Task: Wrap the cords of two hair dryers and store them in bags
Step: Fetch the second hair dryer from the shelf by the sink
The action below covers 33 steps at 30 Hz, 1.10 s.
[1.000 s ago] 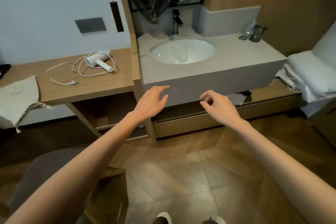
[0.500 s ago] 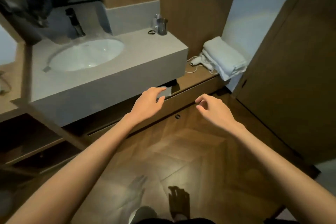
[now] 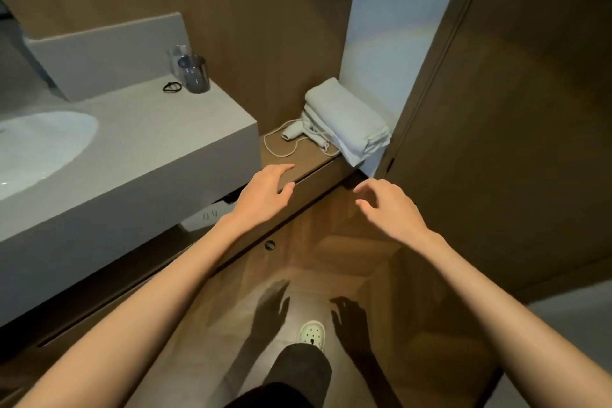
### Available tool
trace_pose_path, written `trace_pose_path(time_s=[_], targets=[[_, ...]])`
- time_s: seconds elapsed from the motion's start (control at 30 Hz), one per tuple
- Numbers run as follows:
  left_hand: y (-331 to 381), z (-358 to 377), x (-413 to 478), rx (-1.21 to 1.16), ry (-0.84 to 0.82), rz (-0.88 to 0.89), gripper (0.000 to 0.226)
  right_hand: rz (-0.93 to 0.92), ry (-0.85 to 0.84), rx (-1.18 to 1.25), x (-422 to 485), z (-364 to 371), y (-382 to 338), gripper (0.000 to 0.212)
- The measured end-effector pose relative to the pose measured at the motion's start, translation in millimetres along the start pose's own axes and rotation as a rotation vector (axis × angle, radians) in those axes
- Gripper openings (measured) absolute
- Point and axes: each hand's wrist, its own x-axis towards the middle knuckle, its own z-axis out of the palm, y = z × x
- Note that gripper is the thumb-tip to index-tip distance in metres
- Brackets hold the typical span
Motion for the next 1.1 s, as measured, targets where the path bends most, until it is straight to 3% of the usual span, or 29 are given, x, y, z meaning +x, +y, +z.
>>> trace_pose_path(time_s=[0.27, 0.47, 0.77, 1.1], targets=[[4.7, 16.2, 149.4, -0.027, -0.053, -0.029, 0.046, 0.013, 0.018, -0.02, 124.5, -37.5, 55.6, 0.021], [-11.8, 31.4, 232.7, -0.024, -0.073, -0.081, 0.046, -0.021, -0.01, 0.018, 221.1, -24.6, 84.9, 0.02], [-41.4, 63.0, 361.4, -0.015, -0.05, -0.294, 0.05, -0.179, -0.153, 0.033, 389.6, 14.0, 136.9, 0.026], [-72.7, 87.0, 462.0, -0.037, -0.043, -0.588, 0.055, -0.191, -0.374, -0.021, 543.3, 39.8, 182.8, 0.035]])
